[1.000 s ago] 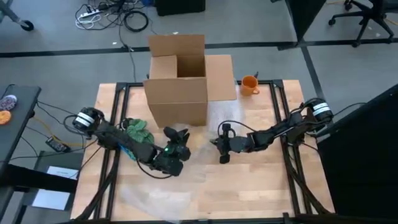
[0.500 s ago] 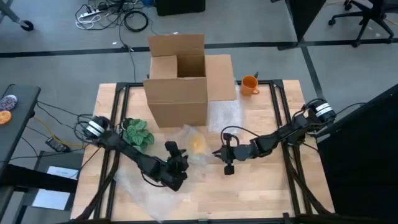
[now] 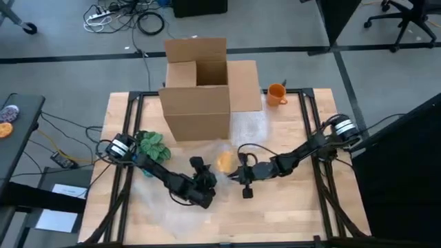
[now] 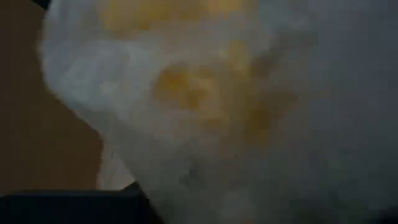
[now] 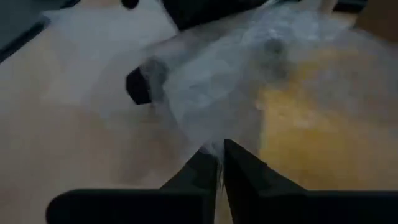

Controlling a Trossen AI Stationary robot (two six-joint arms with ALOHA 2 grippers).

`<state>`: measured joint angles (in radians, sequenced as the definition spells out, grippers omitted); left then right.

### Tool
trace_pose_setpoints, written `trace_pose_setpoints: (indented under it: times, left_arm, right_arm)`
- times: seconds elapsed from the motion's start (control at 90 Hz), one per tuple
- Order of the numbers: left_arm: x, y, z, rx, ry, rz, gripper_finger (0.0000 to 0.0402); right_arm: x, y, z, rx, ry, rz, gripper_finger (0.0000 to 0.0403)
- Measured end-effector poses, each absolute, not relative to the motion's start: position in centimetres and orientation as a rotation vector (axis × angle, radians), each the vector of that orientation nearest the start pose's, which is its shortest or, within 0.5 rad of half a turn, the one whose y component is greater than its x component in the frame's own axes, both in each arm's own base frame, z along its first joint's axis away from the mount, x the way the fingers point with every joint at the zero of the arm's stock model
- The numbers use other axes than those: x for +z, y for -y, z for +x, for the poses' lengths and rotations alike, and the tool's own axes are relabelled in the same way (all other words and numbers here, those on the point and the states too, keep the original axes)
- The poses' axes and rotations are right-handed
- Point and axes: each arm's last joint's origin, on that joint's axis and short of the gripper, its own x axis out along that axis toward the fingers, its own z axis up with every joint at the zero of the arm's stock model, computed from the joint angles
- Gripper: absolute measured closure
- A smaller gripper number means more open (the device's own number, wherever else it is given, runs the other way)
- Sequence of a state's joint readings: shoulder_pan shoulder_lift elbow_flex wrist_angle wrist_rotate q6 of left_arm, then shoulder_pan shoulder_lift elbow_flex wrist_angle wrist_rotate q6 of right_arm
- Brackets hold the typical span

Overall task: Wrap mug
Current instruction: Wrap the yellow mug with the bubble wrap

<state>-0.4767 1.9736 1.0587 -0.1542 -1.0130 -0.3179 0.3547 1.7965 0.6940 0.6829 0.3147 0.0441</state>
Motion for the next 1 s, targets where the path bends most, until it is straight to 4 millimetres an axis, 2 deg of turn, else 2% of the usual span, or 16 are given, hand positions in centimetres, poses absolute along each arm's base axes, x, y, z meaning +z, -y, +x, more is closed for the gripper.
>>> trace_pose_setpoints:
  times: [0.233,0.533,0.722,0.833,0.911,1.0]
  left_arm:
    - [12.2,14.9,33.4,0.569,-0.716,0.445,0.0285]
    - [15.5,16.7,33.4,0.484,-0.888,0.571,0.0285]
    - [18.3,17.5,32.9,0.420,-1.045,0.629,0.0285]
    - [20.5,17.1,31.5,0.476,-1.122,0.677,0.0285]
    - [22.5,16.5,30.4,0.560,-1.072,0.657,0.0285]
    - [24.4,15.8,29.8,0.648,-0.913,0.593,0.0285]
  right_arm:
    - [11.5,-10.5,33.9,-0.107,-0.415,-0.151,0.0402]
    - [11.0,-9.9,33.8,-0.211,-0.454,-0.184,0.0402]
    - [11.0,-9.7,33.8,-0.250,-0.456,-0.196,0.0403]
    - [10.9,-9.6,33.7,-0.299,-0.459,-0.212,0.0403]
    - [10.9,-9.5,33.6,-0.330,-0.467,-0.227,0.0403]
    - [10.8,-9.3,33.6,-0.341,-0.475,-0.233,0.0403]
